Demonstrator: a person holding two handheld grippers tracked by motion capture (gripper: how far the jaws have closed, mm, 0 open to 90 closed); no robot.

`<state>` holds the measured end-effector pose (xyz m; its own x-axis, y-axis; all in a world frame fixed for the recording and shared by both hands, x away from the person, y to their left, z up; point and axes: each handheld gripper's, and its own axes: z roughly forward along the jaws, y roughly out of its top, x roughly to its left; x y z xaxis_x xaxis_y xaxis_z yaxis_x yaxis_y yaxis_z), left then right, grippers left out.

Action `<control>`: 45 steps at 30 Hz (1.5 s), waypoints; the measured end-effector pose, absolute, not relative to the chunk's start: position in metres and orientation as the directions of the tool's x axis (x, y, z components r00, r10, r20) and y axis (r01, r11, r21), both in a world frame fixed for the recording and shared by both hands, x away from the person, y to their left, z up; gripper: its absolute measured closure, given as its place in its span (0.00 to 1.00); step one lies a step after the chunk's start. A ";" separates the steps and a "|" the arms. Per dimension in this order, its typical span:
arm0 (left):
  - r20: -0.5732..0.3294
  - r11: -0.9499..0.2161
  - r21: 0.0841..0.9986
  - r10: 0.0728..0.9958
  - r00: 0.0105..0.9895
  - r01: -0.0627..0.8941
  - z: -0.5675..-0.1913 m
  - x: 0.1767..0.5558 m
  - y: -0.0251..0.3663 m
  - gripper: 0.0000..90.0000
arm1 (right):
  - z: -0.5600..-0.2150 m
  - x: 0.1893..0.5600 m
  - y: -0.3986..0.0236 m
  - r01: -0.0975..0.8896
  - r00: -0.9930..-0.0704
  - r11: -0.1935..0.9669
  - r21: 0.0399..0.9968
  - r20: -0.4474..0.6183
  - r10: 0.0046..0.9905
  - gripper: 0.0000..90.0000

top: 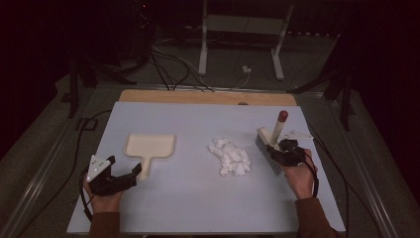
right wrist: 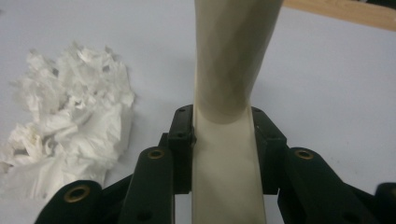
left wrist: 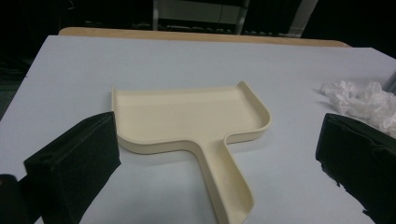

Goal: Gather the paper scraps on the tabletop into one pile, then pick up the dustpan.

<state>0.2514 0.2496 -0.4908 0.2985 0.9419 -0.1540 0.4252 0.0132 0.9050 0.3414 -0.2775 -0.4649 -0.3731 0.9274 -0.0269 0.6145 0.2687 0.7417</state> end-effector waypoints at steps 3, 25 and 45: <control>-0.150 0.008 0.904 0.942 0.300 0.427 -0.491 0.251 0.248 0.00 | -0.466 0.342 -0.279 0.618 -0.368 0.260 0.742 -0.019 0.930 0.74; -0.108 -0.038 0.893 0.949 0.296 0.448 -0.484 0.258 0.231 0.00 | -0.470 0.355 -0.284 0.641 -0.319 0.181 0.746 0.045 0.947 0.74; -0.022 -0.124 0.824 0.968 0.250 0.553 -0.497 0.272 0.208 0.01 | -0.468 0.348 -0.286 0.644 -0.320 0.208 0.736 0.012 0.947 0.74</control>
<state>0.2722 0.2077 -0.4973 0.2496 0.9681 -0.0217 0.5535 -0.1242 0.8236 0.3483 -0.2864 -0.4679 -0.3198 0.9474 0.0117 0.6439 0.2082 0.7362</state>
